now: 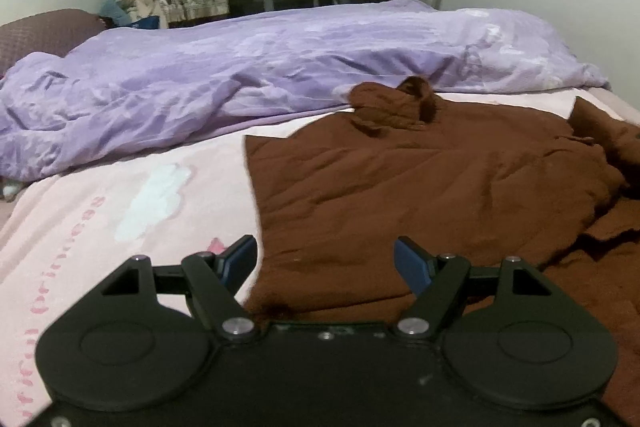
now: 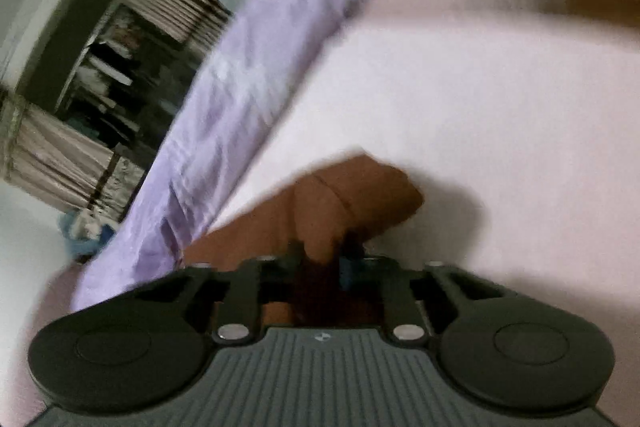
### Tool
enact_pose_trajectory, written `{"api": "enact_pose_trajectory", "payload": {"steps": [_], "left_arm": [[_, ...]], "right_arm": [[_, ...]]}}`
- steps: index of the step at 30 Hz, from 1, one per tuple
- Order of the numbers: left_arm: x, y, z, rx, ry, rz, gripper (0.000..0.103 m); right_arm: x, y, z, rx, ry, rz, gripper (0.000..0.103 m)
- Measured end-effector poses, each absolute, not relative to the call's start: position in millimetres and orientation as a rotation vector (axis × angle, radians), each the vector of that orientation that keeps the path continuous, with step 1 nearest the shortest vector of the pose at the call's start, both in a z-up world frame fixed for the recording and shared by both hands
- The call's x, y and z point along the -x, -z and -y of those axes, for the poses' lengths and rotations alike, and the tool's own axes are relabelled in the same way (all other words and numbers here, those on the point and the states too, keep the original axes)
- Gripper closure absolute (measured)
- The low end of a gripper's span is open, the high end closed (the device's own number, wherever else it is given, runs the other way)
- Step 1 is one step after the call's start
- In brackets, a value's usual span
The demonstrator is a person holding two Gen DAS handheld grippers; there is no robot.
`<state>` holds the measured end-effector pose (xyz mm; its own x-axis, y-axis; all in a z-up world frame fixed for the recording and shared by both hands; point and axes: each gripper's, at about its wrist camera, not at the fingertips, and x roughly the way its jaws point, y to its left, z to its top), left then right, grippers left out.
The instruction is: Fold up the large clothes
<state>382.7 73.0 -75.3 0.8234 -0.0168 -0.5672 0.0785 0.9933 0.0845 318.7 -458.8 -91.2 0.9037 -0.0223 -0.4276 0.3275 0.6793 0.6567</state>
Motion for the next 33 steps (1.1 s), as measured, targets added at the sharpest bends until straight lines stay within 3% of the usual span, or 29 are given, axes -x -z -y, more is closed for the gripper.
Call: {"api": "enact_pose_trajectory", "payload": {"steps": [5,13,19,25,28,33], "left_arm": [[-377.1,68.8,-104.1,-0.071,0.002,-0.595,0.026],[-381.3,73.2,-120.1,-0.034,-0.052,-0.616,0.026],[-388.4,91.0,-114.6,-0.025,-0.053,-0.651,0.026],[-390.5,107.6,-104.0,-0.078,-0.047,-0.680,0.026],[-392.6,114.0,-100.5,-0.091,-0.039,-0.692,0.026],[-396.3,112.9,-96.1,-0.075,-0.052,-0.705,0.026]], "right_arm": [[-321.5,23.3,385.1,-0.427,0.184,-0.319,0.091],[-331.8,-25.2,192.3,-0.221,-0.134,-0.215,0.095],[-351.2,30.9,92.7,-0.225,-0.221,-0.357,0.095],[-357.6,99.3,70.0,-0.271,-0.212,-0.548,0.093],[-356.5,115.9,72.0,-0.279,-0.208,-0.551,0.092],[-351.8,104.8,69.0,-0.230,-0.255,-0.587,0.078]]}}
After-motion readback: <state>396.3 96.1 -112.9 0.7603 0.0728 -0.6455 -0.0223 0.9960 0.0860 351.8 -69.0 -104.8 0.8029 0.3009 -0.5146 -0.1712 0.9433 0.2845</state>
